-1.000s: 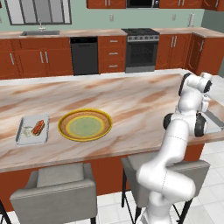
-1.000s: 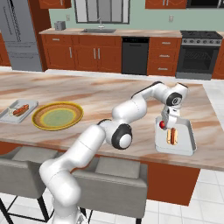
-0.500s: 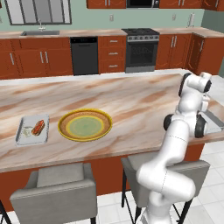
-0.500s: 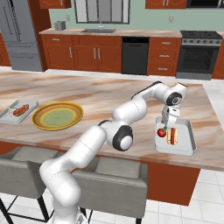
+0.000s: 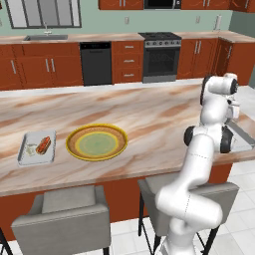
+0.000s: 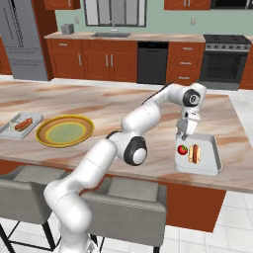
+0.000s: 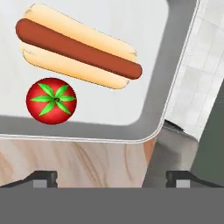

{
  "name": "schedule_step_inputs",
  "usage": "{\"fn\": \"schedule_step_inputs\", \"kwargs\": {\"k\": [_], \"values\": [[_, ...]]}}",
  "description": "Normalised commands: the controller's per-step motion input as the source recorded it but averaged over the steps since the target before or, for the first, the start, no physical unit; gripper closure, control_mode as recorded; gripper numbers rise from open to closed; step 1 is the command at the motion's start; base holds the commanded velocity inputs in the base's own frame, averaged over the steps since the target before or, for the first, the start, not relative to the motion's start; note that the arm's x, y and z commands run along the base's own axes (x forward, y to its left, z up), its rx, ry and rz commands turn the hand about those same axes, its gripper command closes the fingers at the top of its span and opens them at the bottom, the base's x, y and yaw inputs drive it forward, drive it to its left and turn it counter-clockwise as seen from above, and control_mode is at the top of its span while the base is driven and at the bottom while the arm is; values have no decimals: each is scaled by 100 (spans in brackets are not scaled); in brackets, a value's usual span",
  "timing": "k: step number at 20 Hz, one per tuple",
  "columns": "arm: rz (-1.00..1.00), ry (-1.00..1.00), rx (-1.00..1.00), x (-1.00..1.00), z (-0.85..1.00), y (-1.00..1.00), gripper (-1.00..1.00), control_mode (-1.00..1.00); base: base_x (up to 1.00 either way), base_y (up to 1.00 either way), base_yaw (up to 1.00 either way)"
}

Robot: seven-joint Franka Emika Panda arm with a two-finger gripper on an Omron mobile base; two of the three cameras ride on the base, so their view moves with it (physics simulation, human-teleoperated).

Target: Place one cooked food and one vegetable from the large plate to each tupperware container.

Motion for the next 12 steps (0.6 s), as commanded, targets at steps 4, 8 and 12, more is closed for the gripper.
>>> {"fn": "schedule_step_inputs", "kwargs": {"k": [4,8,12], "values": [[31,0,-40,-100,52,100,-100,-100,0,0,0],[34,-3,-41,-100,40,100,-100,-100,0,0,0],[33,-15,-31,-100,6,97,-100,-100,0,0,0]]}}
